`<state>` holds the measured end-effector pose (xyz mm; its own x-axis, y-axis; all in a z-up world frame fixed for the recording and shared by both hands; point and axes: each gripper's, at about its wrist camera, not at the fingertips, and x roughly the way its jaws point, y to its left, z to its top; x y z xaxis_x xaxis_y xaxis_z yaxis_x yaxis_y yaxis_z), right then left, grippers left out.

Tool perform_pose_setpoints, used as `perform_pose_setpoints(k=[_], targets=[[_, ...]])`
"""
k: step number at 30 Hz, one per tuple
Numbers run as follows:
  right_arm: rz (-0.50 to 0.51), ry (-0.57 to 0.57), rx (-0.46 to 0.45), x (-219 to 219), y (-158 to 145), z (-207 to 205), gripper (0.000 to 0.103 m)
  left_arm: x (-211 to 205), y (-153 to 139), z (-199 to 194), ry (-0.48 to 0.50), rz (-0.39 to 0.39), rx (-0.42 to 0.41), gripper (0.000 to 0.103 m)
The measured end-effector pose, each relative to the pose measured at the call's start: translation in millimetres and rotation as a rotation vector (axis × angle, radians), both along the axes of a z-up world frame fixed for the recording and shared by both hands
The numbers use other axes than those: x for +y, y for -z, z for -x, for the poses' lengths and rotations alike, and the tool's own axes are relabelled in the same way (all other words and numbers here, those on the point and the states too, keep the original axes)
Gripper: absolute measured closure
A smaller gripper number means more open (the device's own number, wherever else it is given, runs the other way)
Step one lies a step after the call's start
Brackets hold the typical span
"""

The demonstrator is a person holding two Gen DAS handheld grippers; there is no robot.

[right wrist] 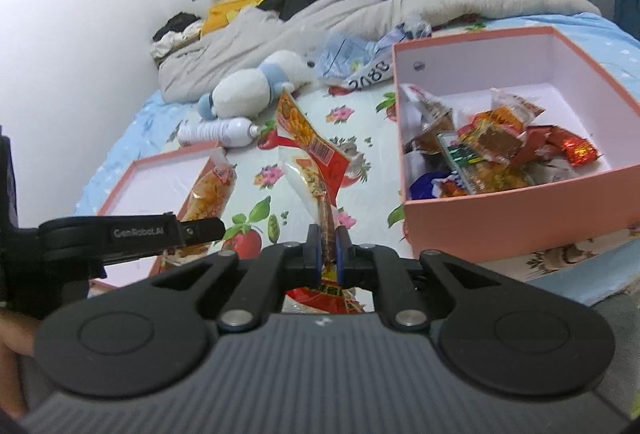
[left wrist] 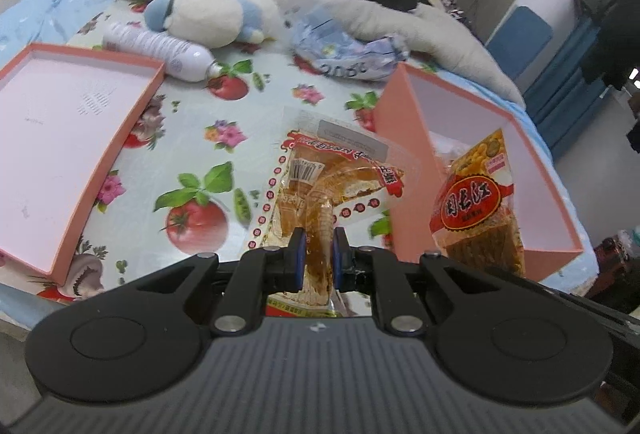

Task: Organize snacks
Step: 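Carry both packets up over the deep pink box, then lower both packets into the box and open both grippers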

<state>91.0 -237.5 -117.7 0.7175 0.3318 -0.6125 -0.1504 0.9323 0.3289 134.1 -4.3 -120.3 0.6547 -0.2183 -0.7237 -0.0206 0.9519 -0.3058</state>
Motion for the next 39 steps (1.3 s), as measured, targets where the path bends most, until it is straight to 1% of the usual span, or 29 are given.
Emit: perform_pose_setpoints(k=[9, 13, 16, 19, 22, 25, 27, 28, 30, 31, 33, 35, 37, 39], targets=[[0.007, 0.067, -0.045, -37, -24, 23, 0.093, -42, -26, 12, 0.085, 0.037, -0.030, 0.088], [0.028, 0.099, -0.052, -55, -29, 25, 0.093, -65, -34, 4, 0.138, 0.042, -0.045, 0.088], [0.042, 0.134, -0.054, -71, -28, 16, 0.093, -83, -39, -10, 0.177, 0.056, -0.054, 0.088], [0.043, 0.169, -0.064, -86, -30, 3, 0.093, -100, -47, -29, 0.214, 0.061, -0.067, 0.088], [0.062, 0.197, -0.077, -101, -33, -18, 0.093, -117, -55, -53, 0.250, 0.068, -0.072, 0.088], [0.103, 0.222, -0.092, -112, -35, -42, 0.093, -137, -64, -81, 0.294, 0.051, -0.076, 0.088], [0.129, 0.221, -0.102, -115, -36, -57, 0.093, -148, -69, -103, 0.320, 0.063, -0.085, 0.088], [0.143, 0.223, -0.103, -116, -35, -66, 0.093, -156, -71, -115, 0.339, 0.062, -0.101, 0.088], [0.153, 0.241, -0.081, -121, -29, -86, 0.093, -174, -73, -136, 0.339, -0.003, -0.118, 0.088], [0.148, 0.244, -0.073, -124, -27, -94, 0.093, -181, -71, -149, 0.341, -0.013, -0.119, 0.087], [0.136, 0.245, -0.052, -129, -21, -112, 0.093, -191, -67, -171, 0.362, 0.009, -0.088, 0.088], [0.126, 0.231, -0.039, -134, -16, -128, 0.093, -201, -59, -192, 0.366, -0.020, -0.054, 0.087], [0.119, 0.247, -0.029, -141, -11, -141, 0.093, -210, -50, -208, 0.376, -0.055, -0.030, 0.087], [0.098, 0.260, 0.000, -149, -2, -155, 0.093, -213, -40, -223, 0.374, -0.053, 0.020, 0.087]])
